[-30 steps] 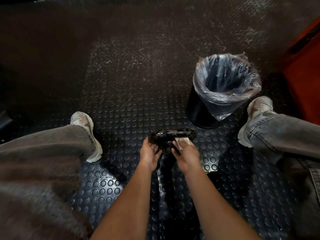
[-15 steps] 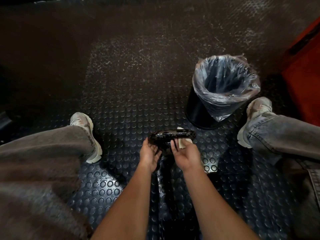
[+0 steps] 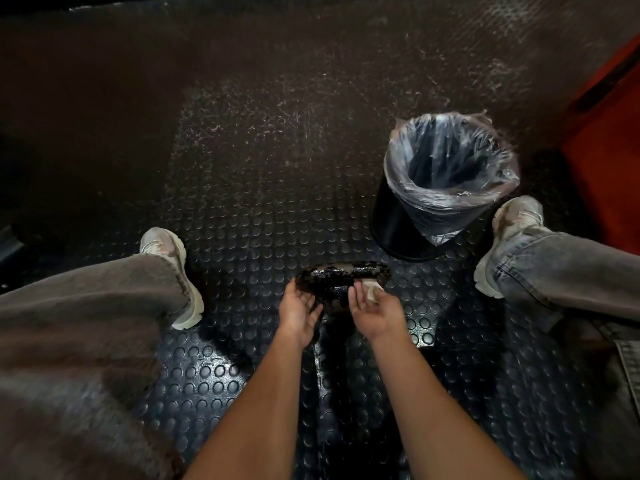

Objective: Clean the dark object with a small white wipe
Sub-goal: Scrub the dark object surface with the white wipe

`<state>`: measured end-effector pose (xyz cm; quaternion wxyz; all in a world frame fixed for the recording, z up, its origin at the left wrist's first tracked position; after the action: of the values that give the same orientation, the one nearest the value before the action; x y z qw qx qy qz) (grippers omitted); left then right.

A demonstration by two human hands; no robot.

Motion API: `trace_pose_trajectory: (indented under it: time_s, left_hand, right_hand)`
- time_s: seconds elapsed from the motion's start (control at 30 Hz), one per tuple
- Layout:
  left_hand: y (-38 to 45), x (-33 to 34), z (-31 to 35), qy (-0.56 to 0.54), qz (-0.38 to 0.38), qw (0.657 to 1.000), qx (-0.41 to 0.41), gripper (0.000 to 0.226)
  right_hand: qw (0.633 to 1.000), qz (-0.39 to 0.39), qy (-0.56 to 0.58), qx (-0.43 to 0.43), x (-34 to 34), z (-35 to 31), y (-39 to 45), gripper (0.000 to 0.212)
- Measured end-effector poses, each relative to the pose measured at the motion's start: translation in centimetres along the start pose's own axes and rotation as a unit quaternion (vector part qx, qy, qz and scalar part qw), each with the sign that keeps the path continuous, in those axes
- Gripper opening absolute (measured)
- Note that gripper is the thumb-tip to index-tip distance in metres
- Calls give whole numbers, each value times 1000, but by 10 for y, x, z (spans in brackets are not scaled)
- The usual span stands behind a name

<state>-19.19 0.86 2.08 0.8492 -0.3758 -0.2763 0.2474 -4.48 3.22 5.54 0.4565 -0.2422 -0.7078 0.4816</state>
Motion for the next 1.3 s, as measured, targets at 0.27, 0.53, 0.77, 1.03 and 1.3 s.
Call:
trace_pose_trajectory:
  time_s: [0.27, 0.53, 0.77, 1.03, 1.3]
  left_hand:
    - [4, -1, -1, 8, -2, 1000, -1, 49]
    - [1, 1, 0, 8, -3, 1000, -1, 48]
    - [1, 0, 0, 2, -1, 1000, -5, 49]
    - [5, -1, -2, 4, -6, 1000, -6, 50]
    - [3, -2, 0, 0, -11, 1000, -6, 49]
  right_hand:
    - [996, 26, -81, 32, 3, -2, -4, 28]
    - [998, -30, -38, -42, 14, 12, -17, 11]
    - [998, -12, -45, -52, 8, 11, -10, 11]
    - [1000, -26, 4, -3, 12, 1, -4, 14]
    - [992, -46, -94, -76, 3, 13, -7, 16]
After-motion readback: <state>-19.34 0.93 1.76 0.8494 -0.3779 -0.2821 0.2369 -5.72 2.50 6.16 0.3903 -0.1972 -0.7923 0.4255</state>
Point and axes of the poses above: each hand's wrist, its own y-axis towards the middle knuckle, its own x-axis out of the palm, z = x × y, the point moved 4 cm from there along y, towards the middle knuckle, and after that the axes turned 3 degrees about y, right-handed, at the moved point
